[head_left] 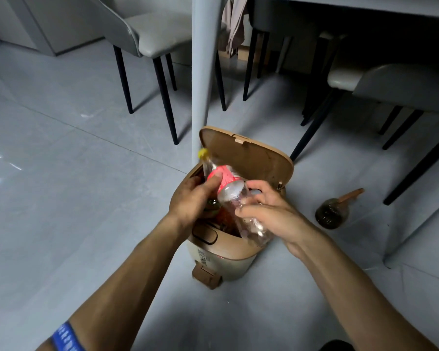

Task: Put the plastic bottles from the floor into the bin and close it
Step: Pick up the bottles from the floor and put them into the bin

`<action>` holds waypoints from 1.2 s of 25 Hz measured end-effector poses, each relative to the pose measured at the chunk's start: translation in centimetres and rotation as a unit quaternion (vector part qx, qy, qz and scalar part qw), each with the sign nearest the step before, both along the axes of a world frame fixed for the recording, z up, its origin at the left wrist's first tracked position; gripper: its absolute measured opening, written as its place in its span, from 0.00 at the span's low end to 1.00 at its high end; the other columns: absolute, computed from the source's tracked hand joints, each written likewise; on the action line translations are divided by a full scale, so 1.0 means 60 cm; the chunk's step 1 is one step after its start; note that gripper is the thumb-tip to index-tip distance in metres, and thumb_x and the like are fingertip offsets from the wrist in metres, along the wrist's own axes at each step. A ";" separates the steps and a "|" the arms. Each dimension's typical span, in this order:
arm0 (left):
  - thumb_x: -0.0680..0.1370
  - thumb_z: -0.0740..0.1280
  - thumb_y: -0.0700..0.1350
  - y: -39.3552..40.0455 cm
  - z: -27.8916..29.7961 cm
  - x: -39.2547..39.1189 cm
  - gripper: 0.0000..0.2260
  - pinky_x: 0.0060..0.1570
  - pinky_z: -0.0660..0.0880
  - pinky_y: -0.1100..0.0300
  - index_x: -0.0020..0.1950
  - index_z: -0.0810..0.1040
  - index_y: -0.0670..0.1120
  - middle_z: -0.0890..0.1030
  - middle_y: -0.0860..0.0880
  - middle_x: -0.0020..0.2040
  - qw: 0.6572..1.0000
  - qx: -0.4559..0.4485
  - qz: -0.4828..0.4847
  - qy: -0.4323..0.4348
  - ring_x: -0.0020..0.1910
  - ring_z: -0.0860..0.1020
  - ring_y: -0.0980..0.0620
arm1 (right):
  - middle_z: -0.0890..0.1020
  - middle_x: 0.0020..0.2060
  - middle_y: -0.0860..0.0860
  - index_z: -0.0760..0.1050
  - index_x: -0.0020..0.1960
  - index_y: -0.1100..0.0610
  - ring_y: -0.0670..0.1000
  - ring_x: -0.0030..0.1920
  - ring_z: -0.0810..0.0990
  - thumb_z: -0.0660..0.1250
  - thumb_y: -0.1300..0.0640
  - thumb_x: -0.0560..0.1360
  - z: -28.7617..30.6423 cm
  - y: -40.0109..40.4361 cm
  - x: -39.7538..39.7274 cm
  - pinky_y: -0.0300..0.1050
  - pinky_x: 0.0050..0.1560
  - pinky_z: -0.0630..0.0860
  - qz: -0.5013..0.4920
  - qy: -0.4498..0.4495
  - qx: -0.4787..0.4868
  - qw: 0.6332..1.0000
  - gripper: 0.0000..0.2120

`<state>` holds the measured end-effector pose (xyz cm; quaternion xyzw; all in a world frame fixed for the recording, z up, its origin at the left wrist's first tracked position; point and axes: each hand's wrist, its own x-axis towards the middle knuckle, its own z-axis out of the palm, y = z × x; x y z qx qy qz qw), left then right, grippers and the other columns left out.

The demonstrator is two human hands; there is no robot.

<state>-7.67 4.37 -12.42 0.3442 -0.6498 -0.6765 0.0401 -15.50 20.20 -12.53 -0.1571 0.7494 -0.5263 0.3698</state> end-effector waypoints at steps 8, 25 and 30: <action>0.69 0.76 0.40 -0.023 0.025 0.011 0.22 0.48 0.81 0.62 0.60 0.76 0.48 0.84 0.54 0.48 0.981 -0.055 0.034 0.181 0.47 0.83 0.60 | 0.80 0.58 0.43 0.70 0.67 0.47 0.43 0.58 0.80 0.73 0.67 0.70 -0.003 -0.031 -0.006 0.43 0.61 0.75 0.019 0.117 -0.075 0.990 0.31; 0.72 0.63 0.49 -0.035 -0.074 -0.020 0.17 0.62 0.72 0.49 0.60 0.80 0.50 0.81 0.47 0.59 0.794 -0.562 -0.188 -0.131 0.61 0.77 0.43 | 0.67 0.73 0.56 0.56 0.77 0.51 0.62 0.68 0.71 0.70 0.58 0.73 -0.072 -0.117 -0.029 0.55 0.67 0.70 0.100 0.373 0.209 0.898 0.37; 0.75 0.56 0.53 -0.072 -0.111 0.020 0.21 0.71 0.65 0.49 0.62 0.79 0.46 0.73 0.46 0.70 0.809 -0.549 -0.192 -0.082 0.70 0.68 0.40 | 0.80 0.61 0.60 0.68 0.66 0.58 0.62 0.61 0.79 0.73 0.54 0.71 -0.097 -0.176 -0.051 0.52 0.56 0.76 0.061 0.236 0.307 0.920 0.27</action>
